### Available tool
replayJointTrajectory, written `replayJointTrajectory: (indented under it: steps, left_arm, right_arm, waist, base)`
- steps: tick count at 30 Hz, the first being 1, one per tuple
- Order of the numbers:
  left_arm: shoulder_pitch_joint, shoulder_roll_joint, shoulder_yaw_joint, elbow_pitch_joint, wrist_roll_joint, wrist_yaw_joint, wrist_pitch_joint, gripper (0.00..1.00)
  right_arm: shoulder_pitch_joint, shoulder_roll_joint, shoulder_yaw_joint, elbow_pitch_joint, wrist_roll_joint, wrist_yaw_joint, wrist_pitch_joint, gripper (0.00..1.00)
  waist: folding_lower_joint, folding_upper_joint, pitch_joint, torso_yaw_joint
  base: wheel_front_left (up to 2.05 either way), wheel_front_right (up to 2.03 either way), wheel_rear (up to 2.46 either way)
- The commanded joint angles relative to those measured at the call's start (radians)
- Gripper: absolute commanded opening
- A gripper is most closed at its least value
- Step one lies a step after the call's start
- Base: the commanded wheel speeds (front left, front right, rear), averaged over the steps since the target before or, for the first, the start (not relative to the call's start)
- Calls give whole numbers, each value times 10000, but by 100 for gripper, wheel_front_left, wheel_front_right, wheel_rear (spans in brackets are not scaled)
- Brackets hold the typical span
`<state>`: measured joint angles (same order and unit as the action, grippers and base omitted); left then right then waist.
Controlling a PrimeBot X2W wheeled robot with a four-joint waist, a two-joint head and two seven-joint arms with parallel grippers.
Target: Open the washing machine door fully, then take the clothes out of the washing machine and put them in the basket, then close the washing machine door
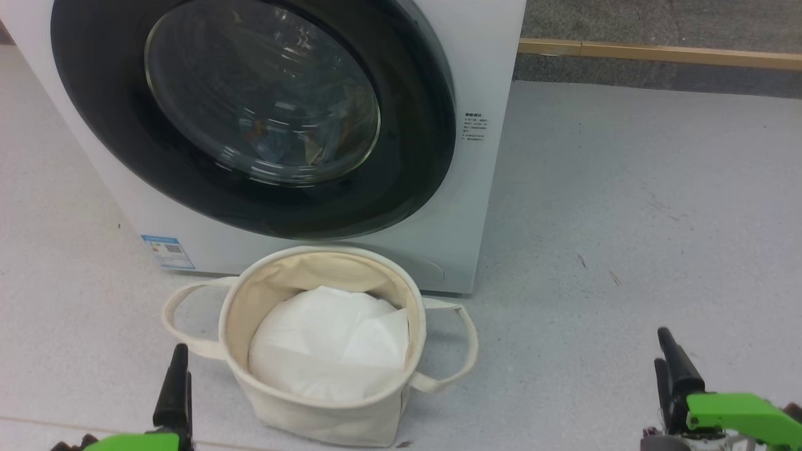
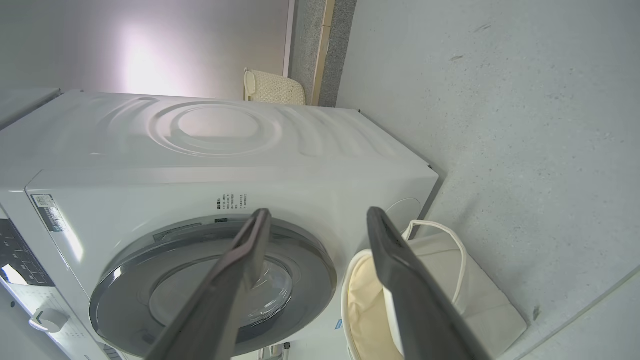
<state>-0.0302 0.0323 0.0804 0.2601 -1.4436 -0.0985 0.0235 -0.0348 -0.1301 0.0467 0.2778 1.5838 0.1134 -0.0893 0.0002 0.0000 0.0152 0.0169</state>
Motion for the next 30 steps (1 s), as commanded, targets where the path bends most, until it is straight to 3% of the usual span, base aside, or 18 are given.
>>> replayJointTrajectory:
  steps: [1,18,30]
  left_arm:
    - [-528,92,158,-465,288,36,-99,100]
    - [-777,108,-432,-1514,3482,476,-596,100]
    - [-935,126,-840,-1361,5765,870,-918,100]
  right_arm:
    - [-559,-56,-65,-473,-319,48,-84,100]
    - [-952,98,240,-1416,-3721,71,-380,100]
    - [-1119,198,362,-1693,-5749,85,-571,100]
  waist:
    - [-1,0,9,9]
    - [-1,0,121,126]
    - [-1,0,162,186]
  base:
    - [0,0,0]
    - [0,0,0]
    - [0,0,0]
